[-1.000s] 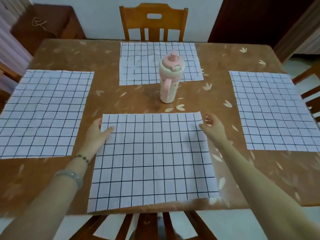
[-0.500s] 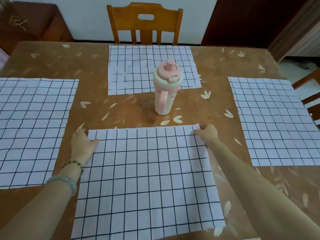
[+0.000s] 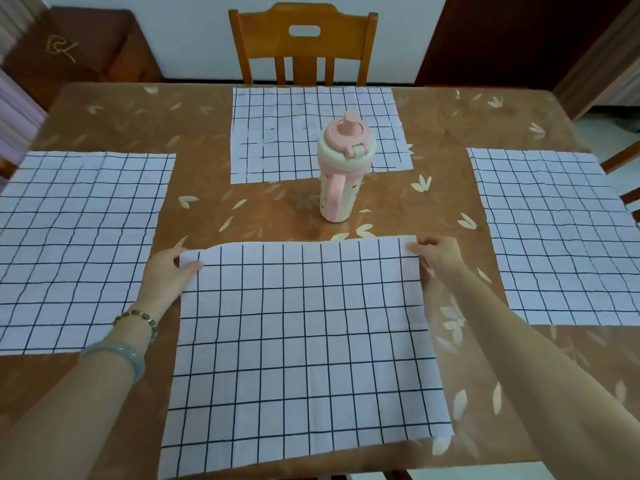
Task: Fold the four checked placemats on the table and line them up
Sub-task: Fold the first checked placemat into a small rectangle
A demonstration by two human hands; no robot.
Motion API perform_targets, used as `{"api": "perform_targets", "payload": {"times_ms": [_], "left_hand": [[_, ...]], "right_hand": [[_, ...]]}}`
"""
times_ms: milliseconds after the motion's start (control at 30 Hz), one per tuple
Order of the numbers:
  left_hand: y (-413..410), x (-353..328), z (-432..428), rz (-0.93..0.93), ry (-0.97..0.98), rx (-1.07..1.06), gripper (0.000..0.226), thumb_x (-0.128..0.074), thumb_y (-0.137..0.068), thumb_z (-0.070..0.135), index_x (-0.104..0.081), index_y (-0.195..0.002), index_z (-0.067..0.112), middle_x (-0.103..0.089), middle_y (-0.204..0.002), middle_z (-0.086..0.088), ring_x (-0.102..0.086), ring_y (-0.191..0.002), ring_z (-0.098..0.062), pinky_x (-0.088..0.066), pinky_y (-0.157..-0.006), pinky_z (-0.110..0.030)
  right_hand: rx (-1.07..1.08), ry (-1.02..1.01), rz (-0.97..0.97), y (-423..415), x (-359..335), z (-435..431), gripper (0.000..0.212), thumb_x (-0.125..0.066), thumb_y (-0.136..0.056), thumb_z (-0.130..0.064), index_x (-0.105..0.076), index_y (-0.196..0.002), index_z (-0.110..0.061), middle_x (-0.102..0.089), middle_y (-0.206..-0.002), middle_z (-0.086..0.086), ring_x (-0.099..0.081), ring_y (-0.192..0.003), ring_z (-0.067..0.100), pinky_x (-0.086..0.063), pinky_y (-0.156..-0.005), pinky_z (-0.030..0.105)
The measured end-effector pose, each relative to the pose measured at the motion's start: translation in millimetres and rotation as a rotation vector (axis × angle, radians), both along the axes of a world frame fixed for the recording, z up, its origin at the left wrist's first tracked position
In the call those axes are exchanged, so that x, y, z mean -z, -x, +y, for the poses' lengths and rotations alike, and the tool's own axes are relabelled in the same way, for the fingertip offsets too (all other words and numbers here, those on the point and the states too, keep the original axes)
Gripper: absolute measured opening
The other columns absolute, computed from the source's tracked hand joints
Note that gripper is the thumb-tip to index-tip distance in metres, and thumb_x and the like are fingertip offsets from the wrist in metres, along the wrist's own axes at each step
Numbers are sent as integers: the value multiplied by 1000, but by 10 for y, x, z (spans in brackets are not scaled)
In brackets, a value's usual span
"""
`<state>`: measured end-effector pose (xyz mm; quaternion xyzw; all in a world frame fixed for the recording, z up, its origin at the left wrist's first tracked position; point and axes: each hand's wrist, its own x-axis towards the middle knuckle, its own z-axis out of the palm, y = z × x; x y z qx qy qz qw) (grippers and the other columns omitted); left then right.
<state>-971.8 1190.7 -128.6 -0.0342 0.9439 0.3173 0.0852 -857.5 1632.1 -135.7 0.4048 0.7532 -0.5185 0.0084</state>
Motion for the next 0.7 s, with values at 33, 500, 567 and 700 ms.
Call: {"api": "perform_targets", "payload": {"times_ms": [33, 500, 567, 700], "left_hand": [[-2, -45, -66, 7, -18, 14, 34, -69, -86, 22, -66, -114, 3, -65, -119, -13, -58, -108, -33, -43, -83, -34], [-575, -898, -495, -92, -228, 182, 22, -80, -72, 8, -70, -68, 27, -69, -63, 15, -61, -66, 3, -44, -65, -9], [-721, -866, -628, -142, -195, 215, 16, -80, -75, 10, -76, -71, 25, -74, -78, -1, -65, -79, -17, -47, -74, -25], [-1056, -732, -818, -231, -97, 299, 16, -81, -73, 11, -78, -73, 26, -75, -80, 4, -68, -82, -24, -48, -78, -26]], "right_hand": [[-26, 16, 29, -41, -83, -4, 31, -75, -76, -9, -53, -54, -13, -42, -42, -6, -36, -44, 15, -32, -46, 23], [-116, 327, 213, -966, -692, 197, 54, -83, -52, -22, -65, -94, 8, -71, -94, 18, -69, -91, 23, -54, -86, 26], [-176, 251, 153, -1205, -643, 183, 47, -84, -61, -18, -66, -95, 8, -69, -96, 24, -68, -87, 23, -55, -79, 19], [-348, 27, 29, -1653, -610, 25, 6, -72, -78, -1, -73, -80, -7, -71, -78, 3, -64, -68, -3, -43, -65, 8]]}}
